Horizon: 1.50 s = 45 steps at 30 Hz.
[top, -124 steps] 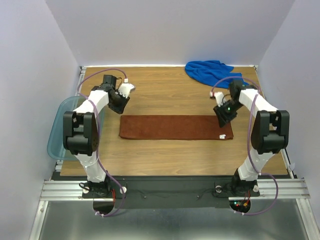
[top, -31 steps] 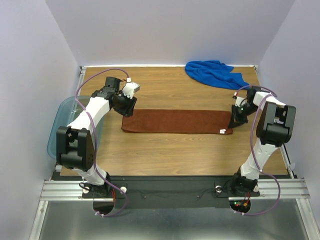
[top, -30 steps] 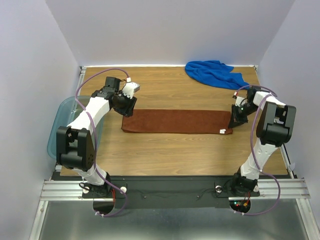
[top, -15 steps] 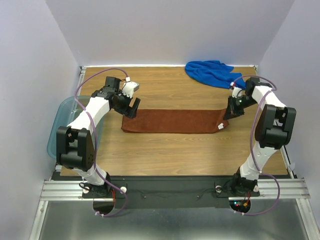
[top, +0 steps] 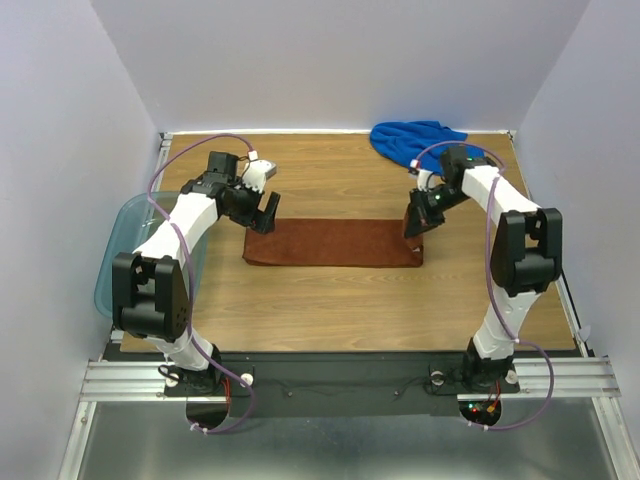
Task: Roll the towels
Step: Fold the towel
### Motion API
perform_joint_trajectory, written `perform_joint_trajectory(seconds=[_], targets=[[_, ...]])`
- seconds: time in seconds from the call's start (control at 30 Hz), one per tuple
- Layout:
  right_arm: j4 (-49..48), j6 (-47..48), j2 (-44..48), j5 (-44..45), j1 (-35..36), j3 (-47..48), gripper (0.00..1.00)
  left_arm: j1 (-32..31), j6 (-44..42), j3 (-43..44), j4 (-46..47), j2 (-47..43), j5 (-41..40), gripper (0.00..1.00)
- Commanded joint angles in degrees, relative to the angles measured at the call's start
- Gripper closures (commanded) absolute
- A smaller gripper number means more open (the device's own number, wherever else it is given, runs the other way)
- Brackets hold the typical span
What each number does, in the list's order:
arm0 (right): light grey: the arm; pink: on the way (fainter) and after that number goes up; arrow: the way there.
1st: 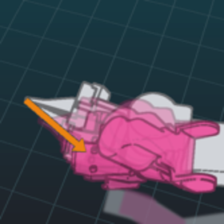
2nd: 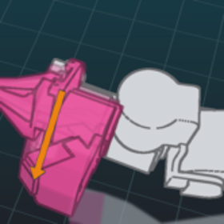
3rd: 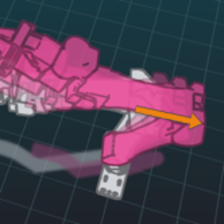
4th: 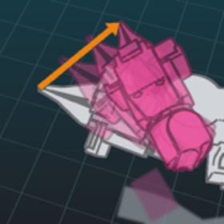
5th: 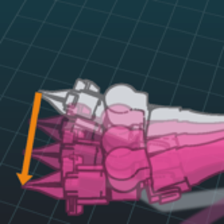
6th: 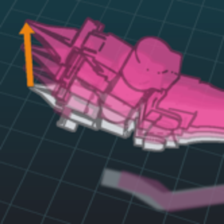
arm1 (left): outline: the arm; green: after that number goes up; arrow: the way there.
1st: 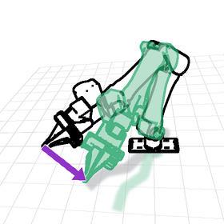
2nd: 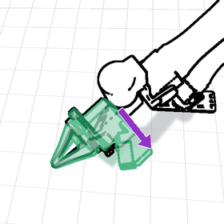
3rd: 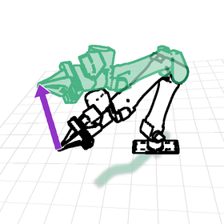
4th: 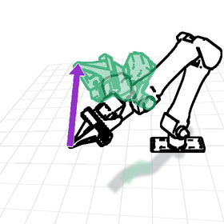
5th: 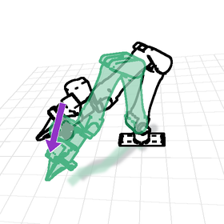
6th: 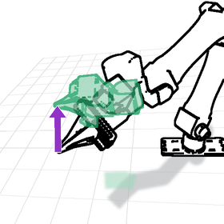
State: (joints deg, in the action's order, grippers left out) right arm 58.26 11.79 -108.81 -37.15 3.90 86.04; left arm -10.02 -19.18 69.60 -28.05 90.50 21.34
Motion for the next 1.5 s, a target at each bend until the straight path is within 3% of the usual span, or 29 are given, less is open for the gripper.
perform_joint_trajectory(seconds=[0.0, 0.53, 1.4, 1.47], targets=[[-3.15, -3.70, -2.19, -3.02, 3.82, 1.67, 0.99, 1.67, 1.43, 4.05, 1.07, 0.12, 5.01, 0.01], [-10.88, -11.62, -8.60, -5.04, 12.88, 2.99, 1.00, 4.57, 2.04, 3.52, 1.95, 0.73, 7.13, 0.01], [-12.29, -15.31, -15.55, -5.74, 16.23, 6.68, 0.99, 5.54, 1.60, 3.08, 1.95, 2.14, 7.13, 0.01], [-12.12, -15.05, -16.08, -6.79, 16.31, 7.03, 0.81, 5.54, 1.60, 2.82, 1.86, 2.14, 7.05, 0.01]])
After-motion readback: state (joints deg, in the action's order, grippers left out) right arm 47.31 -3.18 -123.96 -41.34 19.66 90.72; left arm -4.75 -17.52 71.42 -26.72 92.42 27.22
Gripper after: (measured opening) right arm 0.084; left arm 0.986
